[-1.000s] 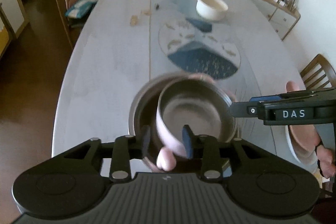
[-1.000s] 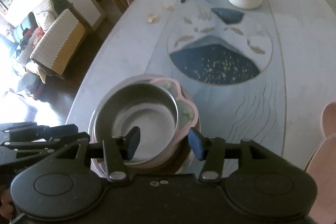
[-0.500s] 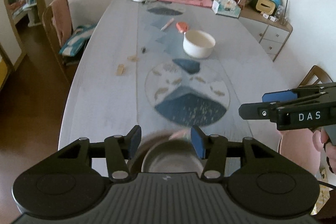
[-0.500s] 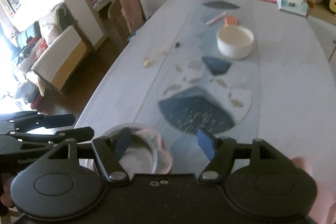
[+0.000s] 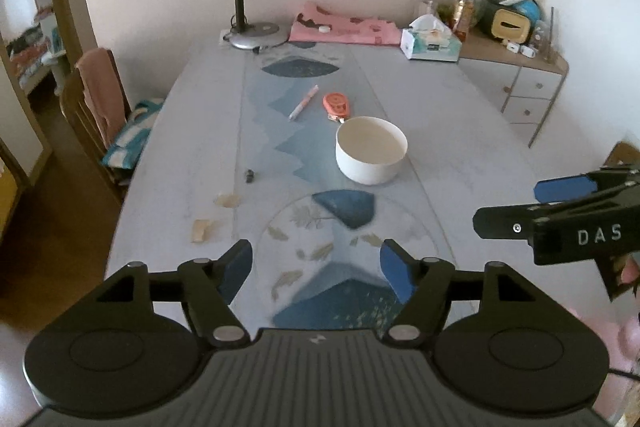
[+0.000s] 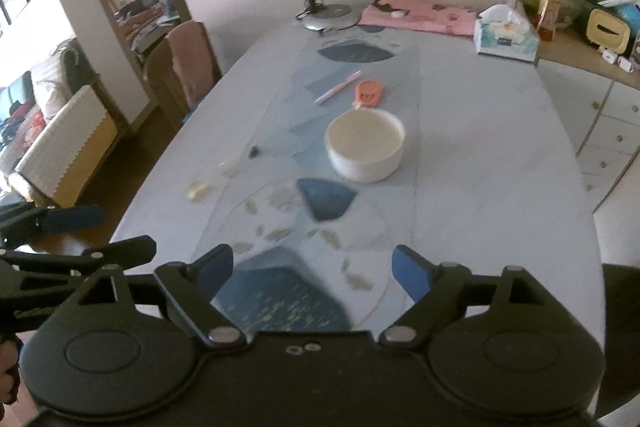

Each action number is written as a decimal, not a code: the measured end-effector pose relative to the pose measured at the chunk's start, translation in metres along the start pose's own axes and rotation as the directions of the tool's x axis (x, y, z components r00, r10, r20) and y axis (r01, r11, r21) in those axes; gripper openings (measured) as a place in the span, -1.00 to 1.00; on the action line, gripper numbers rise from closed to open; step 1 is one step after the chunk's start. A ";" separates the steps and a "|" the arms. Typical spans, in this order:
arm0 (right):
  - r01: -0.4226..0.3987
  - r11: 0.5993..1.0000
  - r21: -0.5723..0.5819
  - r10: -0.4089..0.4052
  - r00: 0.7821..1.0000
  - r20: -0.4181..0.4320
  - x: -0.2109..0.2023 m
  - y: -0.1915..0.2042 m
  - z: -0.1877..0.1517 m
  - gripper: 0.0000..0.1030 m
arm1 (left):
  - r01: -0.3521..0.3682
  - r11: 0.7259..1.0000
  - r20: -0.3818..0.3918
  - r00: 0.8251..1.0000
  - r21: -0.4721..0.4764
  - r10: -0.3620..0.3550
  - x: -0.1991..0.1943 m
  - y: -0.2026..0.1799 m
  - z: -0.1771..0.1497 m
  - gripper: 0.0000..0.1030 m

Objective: Organize plates and bowls
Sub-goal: 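Reach both tools to the cream-white bowl and grasp its rim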

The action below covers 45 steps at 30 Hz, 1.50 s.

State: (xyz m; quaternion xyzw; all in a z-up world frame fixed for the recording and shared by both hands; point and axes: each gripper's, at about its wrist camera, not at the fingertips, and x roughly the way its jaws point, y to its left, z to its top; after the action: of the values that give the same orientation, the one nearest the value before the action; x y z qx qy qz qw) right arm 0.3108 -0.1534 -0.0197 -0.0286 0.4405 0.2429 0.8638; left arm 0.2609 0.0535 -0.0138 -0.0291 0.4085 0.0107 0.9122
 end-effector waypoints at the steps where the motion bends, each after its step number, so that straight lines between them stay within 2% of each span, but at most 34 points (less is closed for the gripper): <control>1: 0.010 1.000 0.001 -0.010 1.000 0.002 0.003 -0.005 0.005 0.80 | 0.001 1.000 -0.003 1.000 -0.012 -0.001 0.007 -0.001 0.005 0.38; 3: 0.027 1.000 0.003 -0.027 1.000 0.011 0.010 -0.014 0.013 0.86 | -0.017 1.000 0.007 1.000 -0.014 0.017 0.021 -0.004 0.017 0.51; 6: 0.044 0.999 0.002 -0.044 0.999 0.014 0.023 -0.028 0.025 0.89 | -0.067 0.998 0.025 0.997 0.001 0.067 0.041 -0.008 0.034 0.52; 15: 0.110 0.994 -0.002 -0.110 0.994 0.002 0.069 -0.061 0.060 0.96 | -0.055 0.998 0.018 0.998 0.004 0.055 0.096 -0.022 0.085 0.52; 24: 0.139 0.990 -0.022 -0.139 0.990 -0.016 0.117 -0.083 0.083 0.92 | -0.075 0.997 -0.063 0.995 0.000 0.075 0.169 -0.030 0.114 0.52; 33: 0.142 0.990 0.011 -0.140 0.985 -0.098 0.176 -0.105 0.092 0.72 | -0.075 0.997 -0.139 0.988 -0.018 0.072 0.237 -0.026 0.124 0.52; 37: 0.141 0.990 0.020 -0.139 0.985 -0.100 0.194 -0.108 0.098 0.67 | -0.078 0.997 -0.157 0.985 -0.016 0.075 0.256 -0.027 0.124 0.52; 43: 0.132 0.991 0.023 -0.128 0.984 -0.125 0.219 -0.111 0.099 0.37 | -0.079 0.997 -0.173 0.982 0.006 0.079 0.280 -0.032 0.124 0.51; 45: 0.125 0.992 0.026 -0.120 0.983 -0.136 0.225 -0.111 0.098 0.27 | -0.074 0.997 -0.176 0.981 0.019 0.077 0.285 -0.036 0.123 0.34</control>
State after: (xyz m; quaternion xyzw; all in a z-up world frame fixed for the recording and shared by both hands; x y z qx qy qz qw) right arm 0.5445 -0.1369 -0.1528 -0.0572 0.4991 0.1793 0.8459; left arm 0.5438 0.0240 -0.1431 -0.0087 0.4887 0.0401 0.8715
